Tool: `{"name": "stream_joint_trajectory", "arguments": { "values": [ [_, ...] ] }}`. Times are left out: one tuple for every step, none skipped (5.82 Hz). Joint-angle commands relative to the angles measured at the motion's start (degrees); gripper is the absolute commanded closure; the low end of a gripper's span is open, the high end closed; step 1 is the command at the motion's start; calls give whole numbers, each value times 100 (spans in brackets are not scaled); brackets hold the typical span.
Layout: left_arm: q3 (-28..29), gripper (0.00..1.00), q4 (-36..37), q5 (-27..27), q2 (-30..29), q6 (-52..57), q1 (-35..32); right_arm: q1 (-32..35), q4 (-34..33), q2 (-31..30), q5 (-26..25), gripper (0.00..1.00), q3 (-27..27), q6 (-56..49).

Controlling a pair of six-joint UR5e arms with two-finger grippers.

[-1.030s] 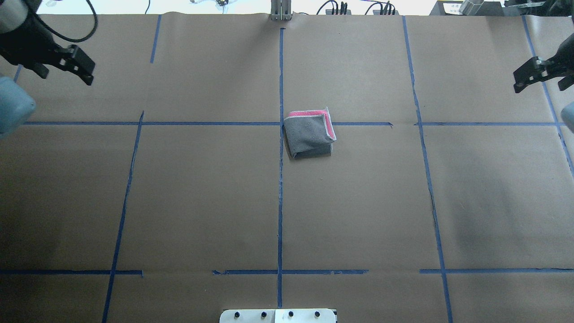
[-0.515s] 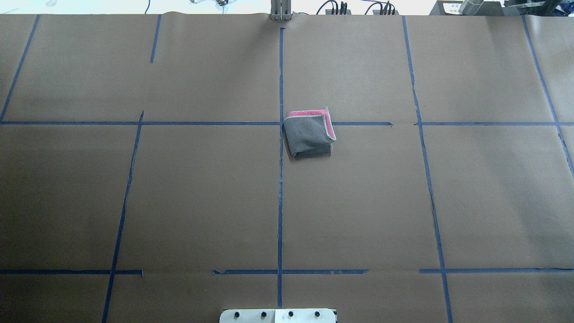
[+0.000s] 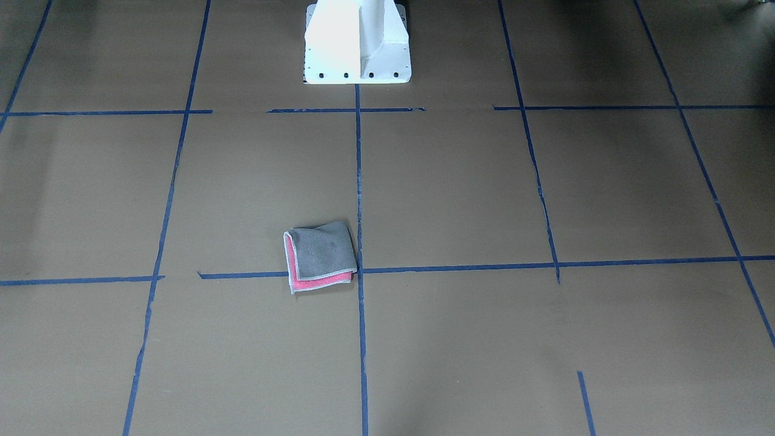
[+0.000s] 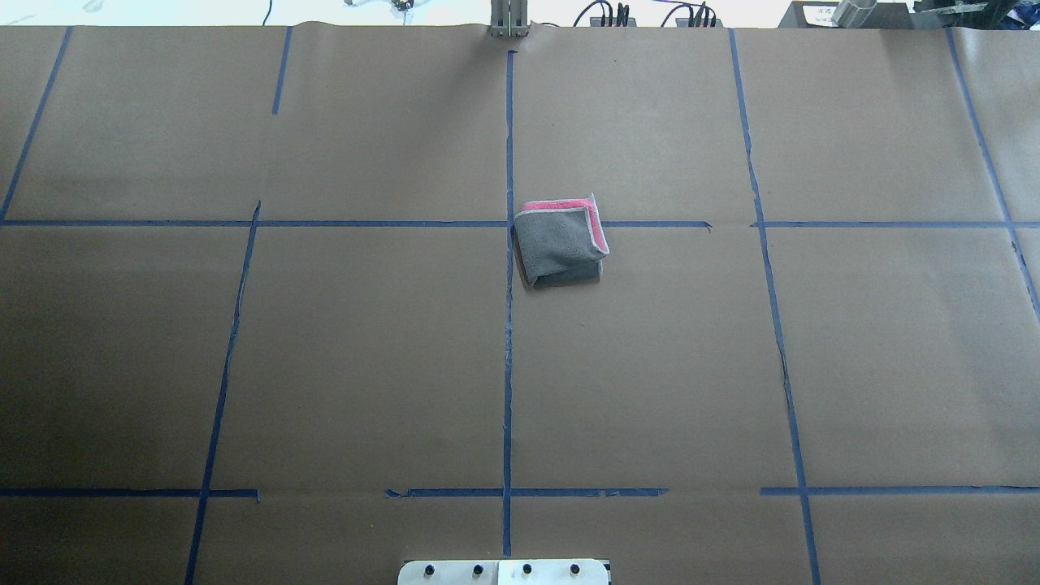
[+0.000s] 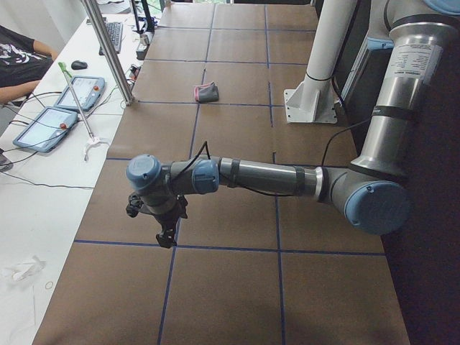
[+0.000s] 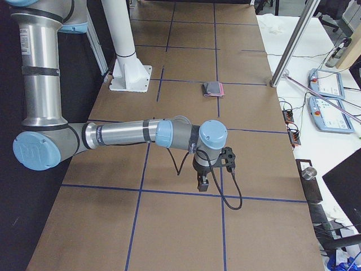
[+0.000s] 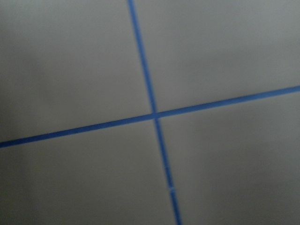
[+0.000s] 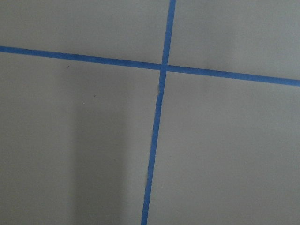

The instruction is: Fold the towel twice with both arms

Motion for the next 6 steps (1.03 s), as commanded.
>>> {"name": "stream_joint_trajectory", "arguments": {
  "values": [
    [1047, 0, -1398, -192, 302, 83, -41, 74, 245, -288, 19, 0, -38, -96],
    [1051, 0, -1411, -193, 320, -231, -59, 74, 395, -298, 19, 0, 5, -44],
    [633, 0, -1403, -228, 338, -974, -120, 83, 397, -272, 10, 0, 49, -8],
    [-49, 0, -1220, -237, 460, -1486, -111, 74, 397, -220, -42, 0, 206, 270],
    [-544, 0, -566, -289, 443, -1561, -103, 74, 397, -237, -190, 0, 303, 456],
    [-1053, 0, -463, -263, 887, -1544, -111, 74, 388, -341, -192, 0, 461, 466]
  ]
}}
